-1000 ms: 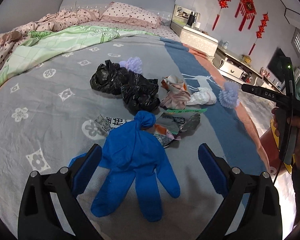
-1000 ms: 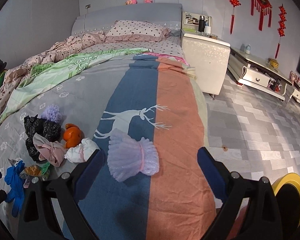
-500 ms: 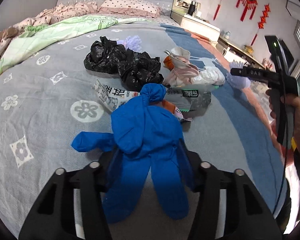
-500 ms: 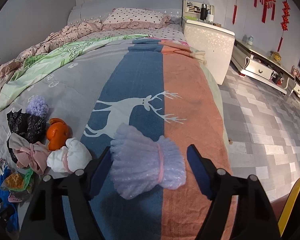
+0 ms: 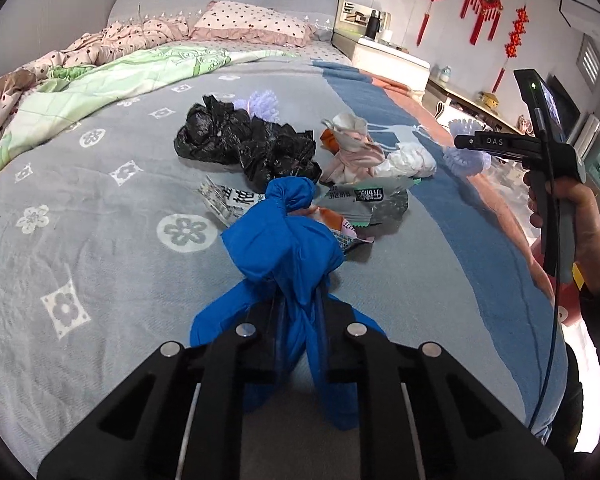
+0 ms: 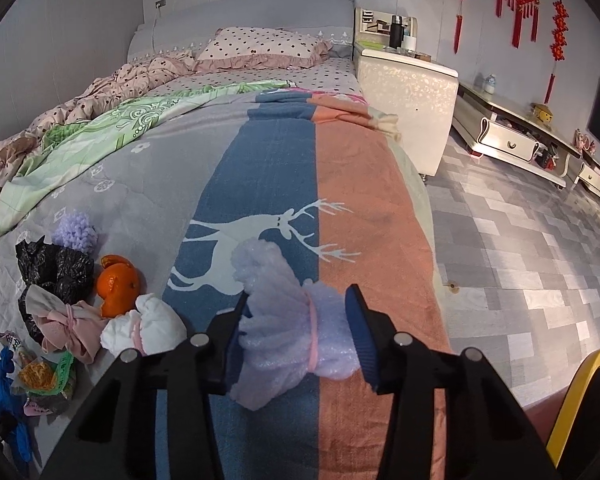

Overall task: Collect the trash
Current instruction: 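Grasp the blue glove with the left tool while the right tool grasps the lavender mesh item, then carry both items to the bin and open the left tool to drop the glove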

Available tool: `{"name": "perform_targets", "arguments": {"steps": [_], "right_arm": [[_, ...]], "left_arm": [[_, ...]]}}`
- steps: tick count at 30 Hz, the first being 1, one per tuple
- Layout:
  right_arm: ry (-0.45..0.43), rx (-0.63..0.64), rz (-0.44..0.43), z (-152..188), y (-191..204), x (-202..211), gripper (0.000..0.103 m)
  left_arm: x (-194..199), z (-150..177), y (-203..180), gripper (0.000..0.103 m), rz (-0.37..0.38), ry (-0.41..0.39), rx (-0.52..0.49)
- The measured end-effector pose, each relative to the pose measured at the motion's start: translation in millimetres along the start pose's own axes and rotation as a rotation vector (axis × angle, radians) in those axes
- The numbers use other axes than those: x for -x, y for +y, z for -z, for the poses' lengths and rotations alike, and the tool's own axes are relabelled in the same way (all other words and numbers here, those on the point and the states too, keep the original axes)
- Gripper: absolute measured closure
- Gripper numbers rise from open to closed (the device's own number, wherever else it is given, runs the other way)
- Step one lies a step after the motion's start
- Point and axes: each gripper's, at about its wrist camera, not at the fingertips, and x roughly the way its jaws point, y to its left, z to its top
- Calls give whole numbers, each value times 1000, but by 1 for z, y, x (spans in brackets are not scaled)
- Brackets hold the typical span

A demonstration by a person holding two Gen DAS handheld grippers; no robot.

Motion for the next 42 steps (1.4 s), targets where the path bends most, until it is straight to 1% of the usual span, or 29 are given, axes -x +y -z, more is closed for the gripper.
{"name": "perform_targets", "arguments": {"steps": [4,9,11,15,20,24,28,35,38,42], "right_arm": [[-35,-4,-19,-2,-1,24,63],[-76,-35,-66,-4,-7,61,63],[-103,-45,-79,-6,-10,81,63],[-151,-67,-109,-11,-20,123,63],[-221,-85,-125,-14,-34,180,63],[-278,-93,-114,-14,-48,221,63],[-324,-109,-95,-11,-66,257,63],[-395,-166,-40,-1,-114,311,63],[-415,-196,2,6,-140,329,63],[-424,-243,63,20,-176,347,63]], "left_arm": [[21,-5,4,91,-8,-35,0],[47,-16,5,92,-27,-91,-11],[57,-23,3,92,-38,-118,-18],[80,-38,-2,92,-35,-176,-30],[108,-61,-22,92,-19,-246,-60],[130,-80,-50,92,13,-301,-96],[144,-94,-83,92,46,-335,-143],[157,-116,-148,92,143,-357,-216],[158,-126,-181,92,183,-364,-255],[150,-139,-224,92,253,-342,-281]]}}
